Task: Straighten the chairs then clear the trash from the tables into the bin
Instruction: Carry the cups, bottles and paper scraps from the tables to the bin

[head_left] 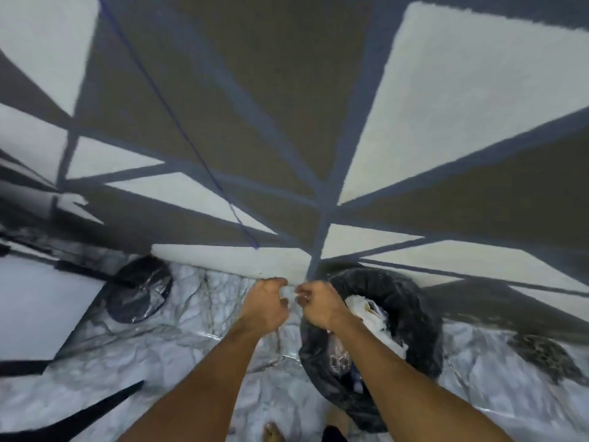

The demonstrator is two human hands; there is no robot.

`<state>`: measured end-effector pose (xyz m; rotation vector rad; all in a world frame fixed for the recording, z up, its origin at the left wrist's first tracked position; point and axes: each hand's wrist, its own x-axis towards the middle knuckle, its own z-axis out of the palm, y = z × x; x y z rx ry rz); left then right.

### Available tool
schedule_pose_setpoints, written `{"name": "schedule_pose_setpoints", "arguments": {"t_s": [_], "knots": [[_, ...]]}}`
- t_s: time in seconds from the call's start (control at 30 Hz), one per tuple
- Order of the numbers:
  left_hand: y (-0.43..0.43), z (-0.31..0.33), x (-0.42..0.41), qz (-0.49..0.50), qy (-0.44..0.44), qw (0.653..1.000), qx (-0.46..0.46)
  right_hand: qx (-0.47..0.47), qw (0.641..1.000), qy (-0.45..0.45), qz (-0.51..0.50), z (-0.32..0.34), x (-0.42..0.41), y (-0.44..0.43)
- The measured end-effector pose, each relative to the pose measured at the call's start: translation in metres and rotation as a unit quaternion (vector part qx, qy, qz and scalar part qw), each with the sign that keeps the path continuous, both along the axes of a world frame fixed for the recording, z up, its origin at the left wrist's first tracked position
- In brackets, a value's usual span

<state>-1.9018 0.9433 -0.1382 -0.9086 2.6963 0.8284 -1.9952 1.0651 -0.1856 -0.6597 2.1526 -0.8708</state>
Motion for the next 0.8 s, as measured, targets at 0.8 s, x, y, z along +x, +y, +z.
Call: {"name": "schedule_pose_setpoints", "arguments": {"t_s": [0.8], "knots": [[-0.072,0.152,0.693,0.566,0.090,0.789,-0.220,-0.235,0.726,0.092,0.640,0.186,0.651,-0.270]]}}
